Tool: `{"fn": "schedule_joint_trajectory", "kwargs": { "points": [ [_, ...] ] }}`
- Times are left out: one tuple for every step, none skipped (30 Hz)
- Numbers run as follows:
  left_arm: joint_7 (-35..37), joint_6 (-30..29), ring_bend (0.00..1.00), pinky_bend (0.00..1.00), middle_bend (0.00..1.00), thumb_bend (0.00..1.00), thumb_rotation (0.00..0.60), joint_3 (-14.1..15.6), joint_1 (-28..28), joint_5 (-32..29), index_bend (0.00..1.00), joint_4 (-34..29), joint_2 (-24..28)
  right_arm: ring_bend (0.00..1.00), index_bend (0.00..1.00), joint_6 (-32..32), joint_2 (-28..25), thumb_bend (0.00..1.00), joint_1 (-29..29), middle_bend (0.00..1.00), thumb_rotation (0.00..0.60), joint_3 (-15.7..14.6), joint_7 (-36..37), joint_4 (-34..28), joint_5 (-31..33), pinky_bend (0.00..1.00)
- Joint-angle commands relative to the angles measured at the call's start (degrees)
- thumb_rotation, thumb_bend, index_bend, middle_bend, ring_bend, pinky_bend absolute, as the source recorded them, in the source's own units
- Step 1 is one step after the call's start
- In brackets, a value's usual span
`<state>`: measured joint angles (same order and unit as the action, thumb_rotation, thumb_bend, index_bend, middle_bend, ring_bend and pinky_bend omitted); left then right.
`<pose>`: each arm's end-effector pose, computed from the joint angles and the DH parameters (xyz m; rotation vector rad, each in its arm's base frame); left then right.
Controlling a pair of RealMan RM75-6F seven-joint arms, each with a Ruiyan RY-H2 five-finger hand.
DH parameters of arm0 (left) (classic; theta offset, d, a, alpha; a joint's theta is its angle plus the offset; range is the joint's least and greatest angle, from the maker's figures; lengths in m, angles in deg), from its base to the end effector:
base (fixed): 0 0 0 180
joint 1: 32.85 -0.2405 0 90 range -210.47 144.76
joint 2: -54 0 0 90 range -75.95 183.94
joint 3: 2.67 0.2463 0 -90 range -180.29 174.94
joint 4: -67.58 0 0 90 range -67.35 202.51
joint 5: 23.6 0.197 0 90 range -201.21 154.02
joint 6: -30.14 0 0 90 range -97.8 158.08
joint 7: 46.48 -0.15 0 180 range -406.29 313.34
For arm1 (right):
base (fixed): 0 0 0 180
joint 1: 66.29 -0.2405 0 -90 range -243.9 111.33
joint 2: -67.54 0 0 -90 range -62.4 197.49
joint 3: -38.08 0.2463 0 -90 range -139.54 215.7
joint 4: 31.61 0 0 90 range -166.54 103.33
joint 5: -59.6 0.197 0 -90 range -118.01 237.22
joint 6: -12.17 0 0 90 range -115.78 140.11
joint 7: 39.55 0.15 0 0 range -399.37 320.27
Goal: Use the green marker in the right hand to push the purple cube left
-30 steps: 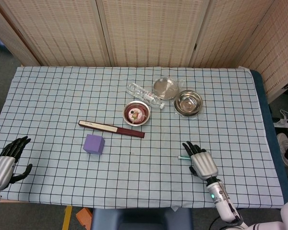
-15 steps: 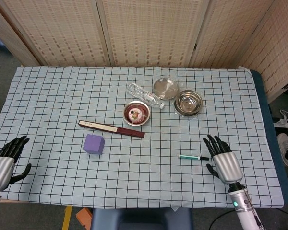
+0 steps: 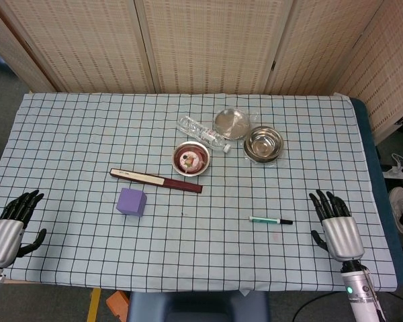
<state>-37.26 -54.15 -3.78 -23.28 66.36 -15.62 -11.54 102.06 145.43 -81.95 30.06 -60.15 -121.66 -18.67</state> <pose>-0.3029 0.2065 0.1640 -1.4958 -0.8786 -0.9864 -0.2722 -0.1988 0.0875 1.5380 -0.7748 0.7647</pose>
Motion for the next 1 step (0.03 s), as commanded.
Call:
{"fn": "schedule_joint_trajectory", "kwargs": {
  "points": [
    [0.08,-0.05,0.0,0.12,0.0,0.43,0.6,-0.01,-0.05,-0.03,0.0,0.03,0.03,0.0,0.0,-0.7,-0.01,0.19,0.46,0.02,0.6,0.61,-0.08,-0.06,-0.5,0.12]
  ]
}}
